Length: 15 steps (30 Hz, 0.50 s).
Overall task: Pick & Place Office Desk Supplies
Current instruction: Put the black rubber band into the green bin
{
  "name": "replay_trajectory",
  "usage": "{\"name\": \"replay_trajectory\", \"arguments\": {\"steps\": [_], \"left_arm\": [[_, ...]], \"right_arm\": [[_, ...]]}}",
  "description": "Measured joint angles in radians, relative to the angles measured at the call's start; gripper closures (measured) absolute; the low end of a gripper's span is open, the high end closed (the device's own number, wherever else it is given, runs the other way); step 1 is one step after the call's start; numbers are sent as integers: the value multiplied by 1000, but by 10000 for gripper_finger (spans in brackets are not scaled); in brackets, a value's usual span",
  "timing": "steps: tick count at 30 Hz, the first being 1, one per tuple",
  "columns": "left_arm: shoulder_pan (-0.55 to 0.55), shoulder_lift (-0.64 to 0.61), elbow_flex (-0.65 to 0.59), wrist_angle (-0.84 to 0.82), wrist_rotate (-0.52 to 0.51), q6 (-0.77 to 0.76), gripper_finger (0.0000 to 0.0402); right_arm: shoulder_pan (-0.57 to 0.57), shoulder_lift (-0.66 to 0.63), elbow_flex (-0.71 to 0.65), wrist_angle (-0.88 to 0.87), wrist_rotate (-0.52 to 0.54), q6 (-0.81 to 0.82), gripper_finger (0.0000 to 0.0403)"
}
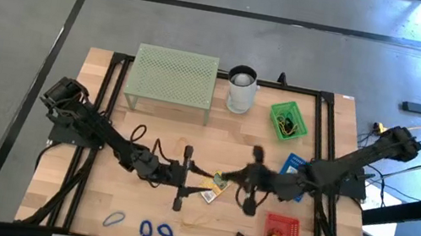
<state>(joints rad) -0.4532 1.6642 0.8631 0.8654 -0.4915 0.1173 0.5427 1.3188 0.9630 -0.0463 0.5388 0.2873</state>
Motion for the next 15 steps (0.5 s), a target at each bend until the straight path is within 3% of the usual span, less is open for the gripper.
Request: {"name": "replay_trajectory", "arguments": {"steps": [6,15], "left_arm": [[4,0,0,-37,-141,-2,241],[4,0,0,-39,-153,-3,242]], "right_arm": [[-36,-132,0,-351,58,239,393],[-175,-145,0,-860,112,579,393]]}}
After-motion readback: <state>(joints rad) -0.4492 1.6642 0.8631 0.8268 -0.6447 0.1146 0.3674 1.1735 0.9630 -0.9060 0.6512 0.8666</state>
